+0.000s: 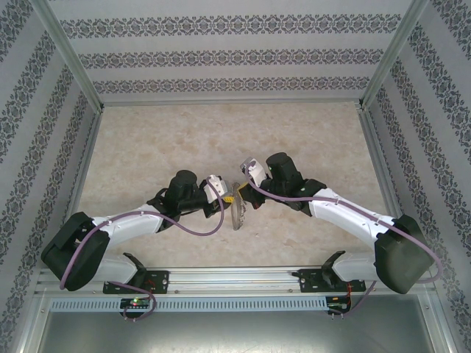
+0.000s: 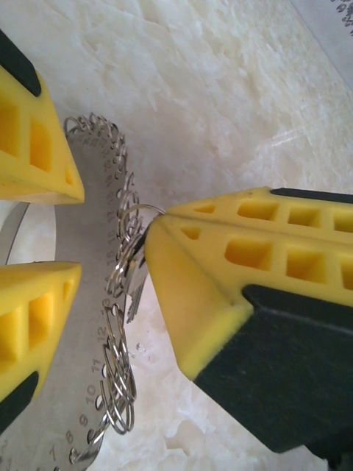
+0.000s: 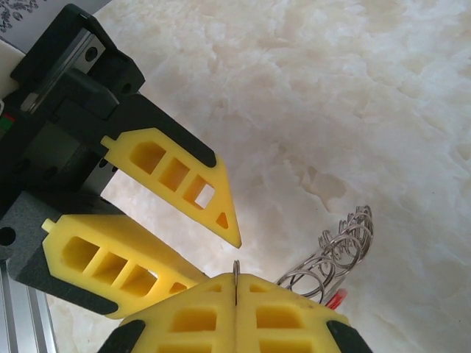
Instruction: Put the keys on the keyring
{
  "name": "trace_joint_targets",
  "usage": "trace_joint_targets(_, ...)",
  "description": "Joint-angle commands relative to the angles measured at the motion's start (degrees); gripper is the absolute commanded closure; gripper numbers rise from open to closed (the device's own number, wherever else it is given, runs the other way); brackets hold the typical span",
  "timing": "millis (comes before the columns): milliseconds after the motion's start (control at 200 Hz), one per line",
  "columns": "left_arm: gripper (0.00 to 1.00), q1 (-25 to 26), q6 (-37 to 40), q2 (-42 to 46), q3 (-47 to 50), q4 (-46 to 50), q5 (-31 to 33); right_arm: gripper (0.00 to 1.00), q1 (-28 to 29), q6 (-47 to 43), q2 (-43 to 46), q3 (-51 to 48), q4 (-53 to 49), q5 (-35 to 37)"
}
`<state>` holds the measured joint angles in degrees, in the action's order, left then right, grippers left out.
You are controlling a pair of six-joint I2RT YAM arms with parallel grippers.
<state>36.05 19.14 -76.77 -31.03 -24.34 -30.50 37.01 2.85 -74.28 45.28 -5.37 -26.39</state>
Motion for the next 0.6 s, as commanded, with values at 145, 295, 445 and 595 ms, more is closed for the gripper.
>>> trace_joint_targets(145, 0.71, 0.38, -2.70, -0.24, -2.07, -0.27, -3.39, 1.00, 0.95, -0.29, 0.65, 2.19, 0.99, -0.59)
trace_joint_targets(295, 0.71, 0.42, -5.89, -1.10, -2.12, -3.11, -3.60, 1.00, 0.97, -0.42, 0.54, 2.62, 0.89, -0.59)
trace_joint_targets(445, 0.70, 0.39, -7.86, -1.49, -2.56, -3.89, -3.89, 1.00, 1.04, -0.70, 0.54, 2.97, 1.04, -0.23)
trace_joint_targets(595, 0.67, 0.51, -9.29, -1.46, -1.80, -6.20, -2.97, 1.00, 0.99, -0.68, 0.45, 3.15, 0.97, -0.24)
